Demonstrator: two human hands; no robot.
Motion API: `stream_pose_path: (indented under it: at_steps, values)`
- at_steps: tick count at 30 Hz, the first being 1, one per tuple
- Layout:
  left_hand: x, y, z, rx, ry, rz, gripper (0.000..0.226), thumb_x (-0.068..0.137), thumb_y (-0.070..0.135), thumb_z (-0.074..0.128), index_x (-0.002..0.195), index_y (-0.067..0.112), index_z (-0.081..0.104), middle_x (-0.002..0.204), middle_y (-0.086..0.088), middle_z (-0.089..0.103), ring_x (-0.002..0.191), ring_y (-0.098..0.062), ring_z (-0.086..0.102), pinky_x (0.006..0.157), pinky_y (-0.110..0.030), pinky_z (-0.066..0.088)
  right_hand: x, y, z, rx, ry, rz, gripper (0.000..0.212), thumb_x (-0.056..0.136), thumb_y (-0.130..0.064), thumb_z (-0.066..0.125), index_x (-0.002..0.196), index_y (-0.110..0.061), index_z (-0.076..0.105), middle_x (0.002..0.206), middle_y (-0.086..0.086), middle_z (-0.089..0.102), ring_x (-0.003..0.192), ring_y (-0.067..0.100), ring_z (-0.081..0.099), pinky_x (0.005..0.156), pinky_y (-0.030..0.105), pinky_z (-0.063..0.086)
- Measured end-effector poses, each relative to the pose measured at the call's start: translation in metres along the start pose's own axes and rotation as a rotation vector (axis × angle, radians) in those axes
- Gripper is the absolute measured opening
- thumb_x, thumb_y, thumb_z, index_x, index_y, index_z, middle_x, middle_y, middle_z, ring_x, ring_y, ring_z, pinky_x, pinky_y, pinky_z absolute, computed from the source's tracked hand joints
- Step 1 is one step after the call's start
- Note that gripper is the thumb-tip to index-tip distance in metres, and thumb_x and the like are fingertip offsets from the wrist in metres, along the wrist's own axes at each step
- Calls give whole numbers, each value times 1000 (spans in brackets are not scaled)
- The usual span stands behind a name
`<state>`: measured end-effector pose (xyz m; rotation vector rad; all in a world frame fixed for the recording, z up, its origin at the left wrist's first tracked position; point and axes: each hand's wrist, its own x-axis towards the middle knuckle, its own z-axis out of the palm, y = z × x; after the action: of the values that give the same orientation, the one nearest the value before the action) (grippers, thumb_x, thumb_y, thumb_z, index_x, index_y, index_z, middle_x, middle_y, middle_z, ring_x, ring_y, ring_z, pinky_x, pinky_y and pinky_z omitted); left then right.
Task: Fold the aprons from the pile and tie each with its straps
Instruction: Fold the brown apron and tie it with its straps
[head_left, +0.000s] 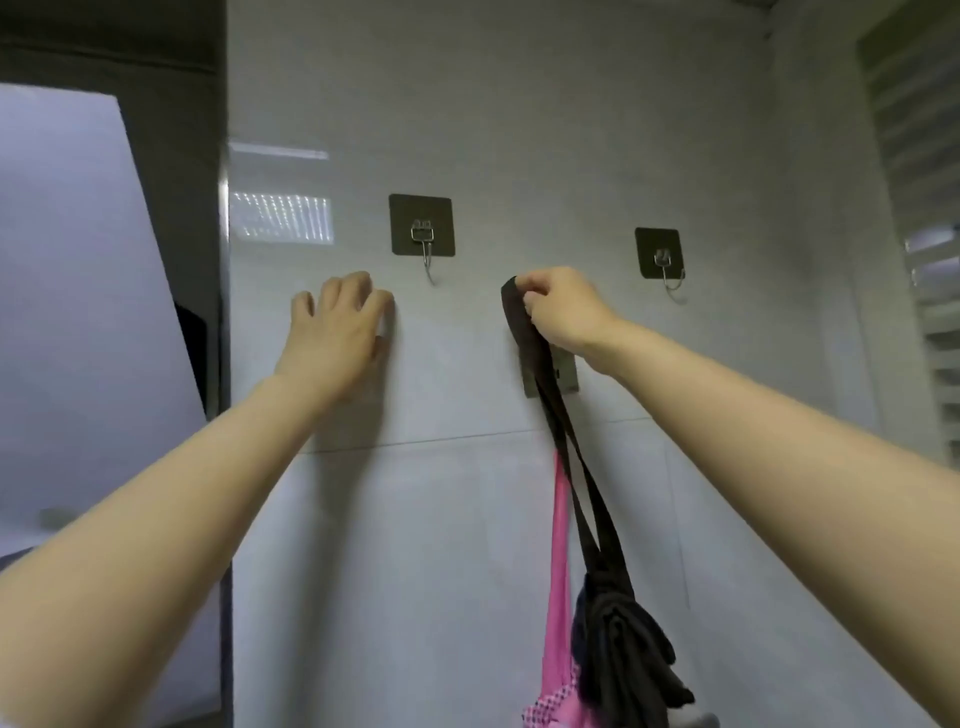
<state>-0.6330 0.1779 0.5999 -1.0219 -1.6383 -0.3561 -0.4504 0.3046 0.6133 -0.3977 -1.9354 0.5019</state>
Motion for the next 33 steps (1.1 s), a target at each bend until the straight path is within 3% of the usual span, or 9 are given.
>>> stream_pose_path:
  at_steps: [3,6,13,20,23,27,30,32,33]
  values:
    - [1,-7,1,31,31,34,39,86,15,56,125,9,51,133,-16,43,117,-34,41,90,-45,29,21,-16,9,-35,49,-102,33,96,-4,39,122,-1,59,127,12,59,120,24,51,97,22,36]
    - [0,-3,3,47,30,33,40,88,18,53,127,11,50,134,-15,43,118,-34,41,91,-46,28,40,-31,18,-66,70,-177,31,95,-5,42,118,-4,62,122,11,62,117,25,53,92,23,37]
    - [2,-3,-1,181,-46,38,47,95,31,39,140,21,29,145,-8,25,128,-28,29,99,-44,26,69,-52,45,-197,45,-308,34,94,-4,41,122,-10,59,124,15,59,113,30,55,88,25,40]
    - [1,-4,-3,214,-62,50,48,96,32,38,139,15,30,145,-10,25,127,-30,30,96,-44,26,70,-74,50,-300,54,-413,30,91,0,43,113,-7,63,117,15,62,107,32,56,88,32,45]
    - [0,-6,-2,208,-71,51,51,96,33,37,144,20,24,147,-7,22,129,-28,27,98,-44,25,70,-77,57,-367,19,-349,28,88,1,45,108,-2,65,114,17,63,105,34,58,90,36,49]
    - [0,-8,-2,221,-87,61,53,96,34,36,145,25,19,150,-6,17,133,-26,24,102,-43,24,65,-63,56,-369,48,-236,14,83,-2,49,93,-3,59,100,20,59,100,38,58,74,31,45]
    - [0,-8,-3,216,-96,60,53,96,33,36,145,25,19,150,-5,16,134,-26,22,103,-43,23,62,-55,52,-381,26,-193,23,84,-3,49,107,-2,52,107,19,58,99,37,56,73,30,40]
    - [0,-7,-1,218,-102,57,54,96,32,36,145,25,17,152,-6,14,135,-26,20,104,-44,22,60,-49,51,-436,2,-179,6,87,-2,46,83,-5,50,93,14,55,86,33,51,69,29,36]
    - [-1,-7,-1,217,-105,55,54,96,32,35,146,24,16,152,-6,13,136,-26,19,105,-45,21,59,-47,51,-464,5,-170,16,89,-2,45,74,-8,44,87,12,52,82,31,47,68,29,34]
